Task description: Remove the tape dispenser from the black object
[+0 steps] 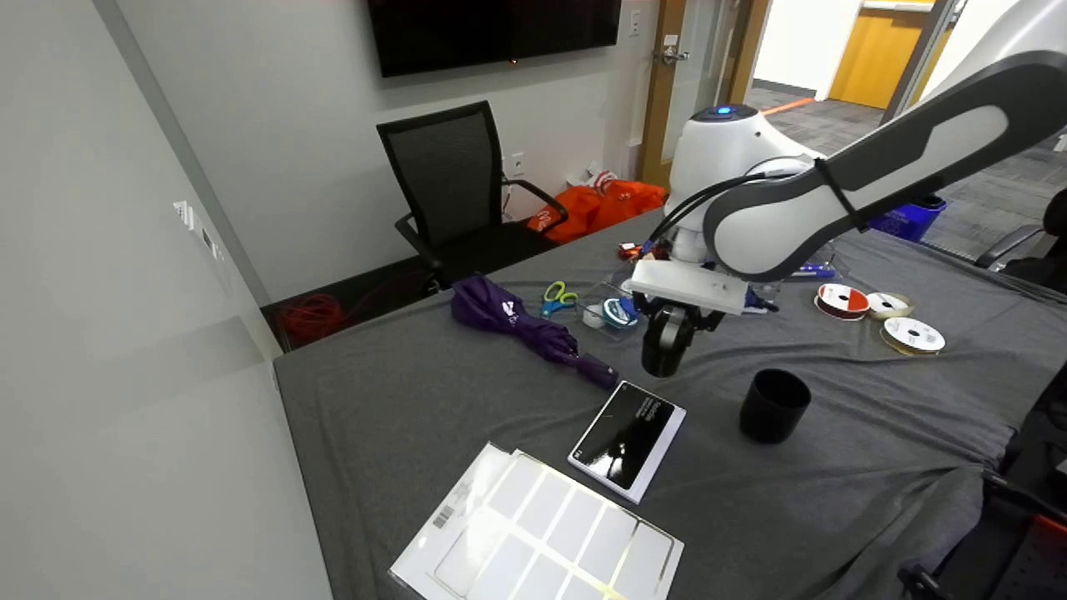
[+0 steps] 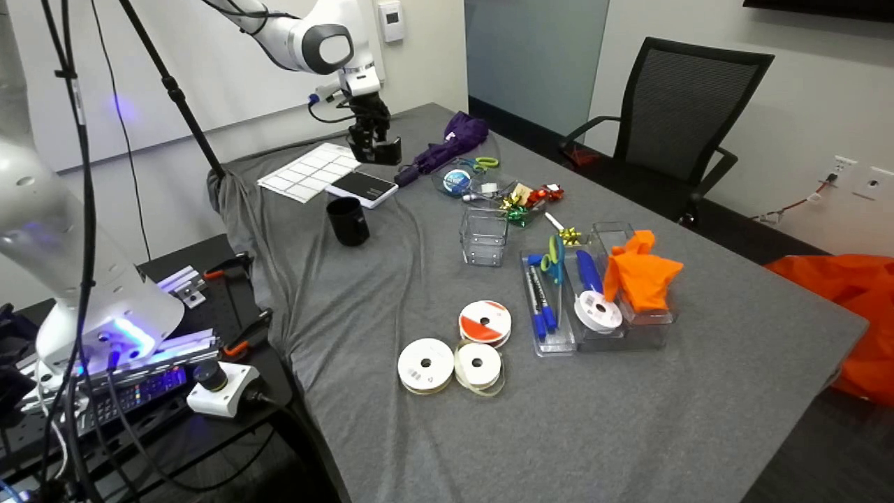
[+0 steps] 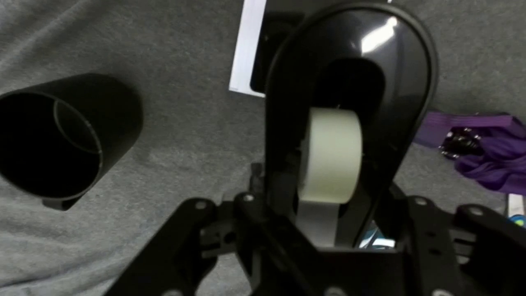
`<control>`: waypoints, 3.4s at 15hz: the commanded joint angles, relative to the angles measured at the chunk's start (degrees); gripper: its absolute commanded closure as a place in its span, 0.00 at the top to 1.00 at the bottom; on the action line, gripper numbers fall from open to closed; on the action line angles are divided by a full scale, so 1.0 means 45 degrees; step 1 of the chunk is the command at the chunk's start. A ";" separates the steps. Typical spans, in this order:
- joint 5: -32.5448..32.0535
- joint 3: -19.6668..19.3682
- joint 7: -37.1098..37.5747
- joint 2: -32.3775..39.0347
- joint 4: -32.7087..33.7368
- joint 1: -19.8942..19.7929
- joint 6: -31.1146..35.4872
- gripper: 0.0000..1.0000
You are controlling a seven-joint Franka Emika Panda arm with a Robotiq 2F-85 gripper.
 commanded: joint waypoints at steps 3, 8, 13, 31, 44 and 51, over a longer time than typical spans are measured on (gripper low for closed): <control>-0.0533 -0.0062 0.0070 -0.0972 -0.1069 -0.0542 -0.0199 0.61; -0.0622 -0.0066 0.0073 -0.1395 -0.1572 -0.0646 -0.0207 0.61; -0.0111 -0.0115 -0.0996 -0.2252 -0.2833 -0.1331 0.0351 0.36; -0.2975 -0.1928 -0.7331 -0.4528 -0.6383 -0.4896 -0.1051 0.36; -0.6912 -0.3052 -1.1214 -0.4245 -0.6317 -0.6058 -0.0314 0.61; -0.7000 -0.3297 -1.3308 -0.4028 -0.6766 -0.6456 0.1433 0.36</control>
